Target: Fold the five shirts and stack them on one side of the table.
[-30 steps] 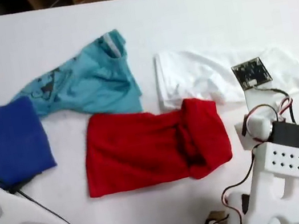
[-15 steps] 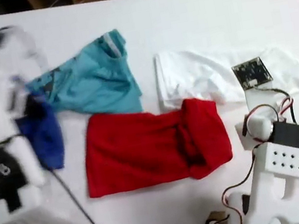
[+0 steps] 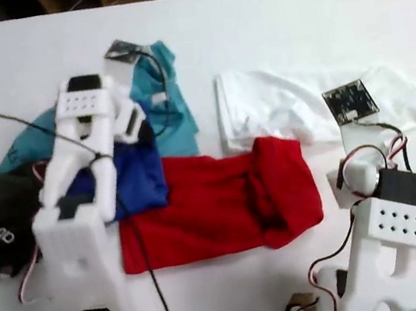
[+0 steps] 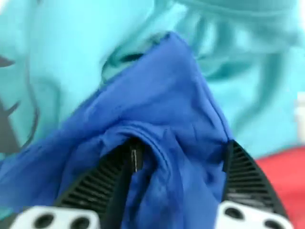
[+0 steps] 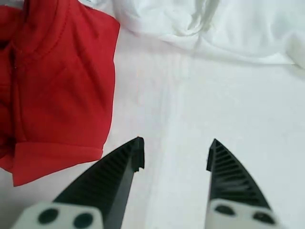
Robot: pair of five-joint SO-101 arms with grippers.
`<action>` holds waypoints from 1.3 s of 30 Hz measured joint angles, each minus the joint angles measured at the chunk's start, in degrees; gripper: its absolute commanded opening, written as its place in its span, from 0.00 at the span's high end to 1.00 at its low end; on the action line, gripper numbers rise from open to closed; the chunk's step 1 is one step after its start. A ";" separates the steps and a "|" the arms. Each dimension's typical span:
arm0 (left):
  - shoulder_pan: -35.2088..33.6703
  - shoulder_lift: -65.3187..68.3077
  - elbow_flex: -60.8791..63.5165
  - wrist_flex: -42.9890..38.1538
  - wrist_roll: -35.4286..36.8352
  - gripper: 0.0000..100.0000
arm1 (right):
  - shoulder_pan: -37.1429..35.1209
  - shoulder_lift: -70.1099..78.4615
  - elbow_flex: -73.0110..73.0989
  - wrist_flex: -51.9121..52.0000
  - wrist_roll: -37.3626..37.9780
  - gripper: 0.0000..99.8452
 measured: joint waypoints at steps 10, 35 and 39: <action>0.09 31.12 -47.65 23.38 0.44 0.97 | 0.00 0.00 0.00 -1.05 0.00 0.79; -51.34 -11.43 -29.27 25.49 -12.40 0.97 | 0.00 0.00 0.00 -1.05 0.00 0.79; -58.37 -12.04 -28.75 22.15 -13.36 0.97 | 0.00 0.00 0.00 -1.05 0.00 0.79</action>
